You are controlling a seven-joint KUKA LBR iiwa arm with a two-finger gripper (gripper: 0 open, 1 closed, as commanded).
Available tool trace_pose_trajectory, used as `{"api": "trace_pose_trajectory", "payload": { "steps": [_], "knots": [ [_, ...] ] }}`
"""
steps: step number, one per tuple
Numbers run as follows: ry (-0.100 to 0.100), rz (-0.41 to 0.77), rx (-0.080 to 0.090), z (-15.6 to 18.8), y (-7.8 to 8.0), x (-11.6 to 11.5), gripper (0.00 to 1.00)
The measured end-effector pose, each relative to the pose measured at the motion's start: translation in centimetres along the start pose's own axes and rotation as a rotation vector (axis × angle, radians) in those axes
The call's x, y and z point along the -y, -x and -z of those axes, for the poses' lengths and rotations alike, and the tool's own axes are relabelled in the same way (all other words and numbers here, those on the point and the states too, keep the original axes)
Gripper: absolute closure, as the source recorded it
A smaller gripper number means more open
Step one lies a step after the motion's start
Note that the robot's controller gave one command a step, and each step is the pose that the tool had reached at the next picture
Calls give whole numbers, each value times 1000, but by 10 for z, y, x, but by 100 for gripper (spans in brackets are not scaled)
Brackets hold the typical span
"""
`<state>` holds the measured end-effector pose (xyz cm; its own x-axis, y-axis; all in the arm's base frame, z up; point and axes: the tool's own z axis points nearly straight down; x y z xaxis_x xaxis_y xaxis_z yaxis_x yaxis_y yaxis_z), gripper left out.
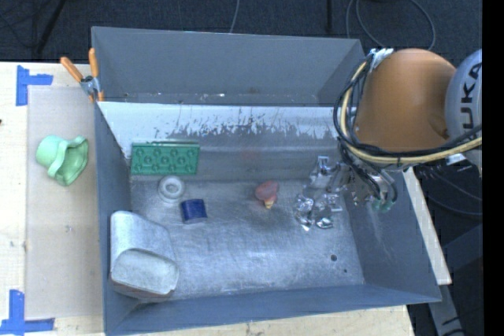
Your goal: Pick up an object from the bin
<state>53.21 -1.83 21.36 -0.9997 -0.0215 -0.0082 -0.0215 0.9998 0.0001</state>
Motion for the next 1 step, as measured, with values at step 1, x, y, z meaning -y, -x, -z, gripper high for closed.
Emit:
{"api": "trace_pose_trajectory", "payload": {
  "steps": [1],
  "knots": [
    [-1,-40,2,116,6,11,100]
  ]
}}
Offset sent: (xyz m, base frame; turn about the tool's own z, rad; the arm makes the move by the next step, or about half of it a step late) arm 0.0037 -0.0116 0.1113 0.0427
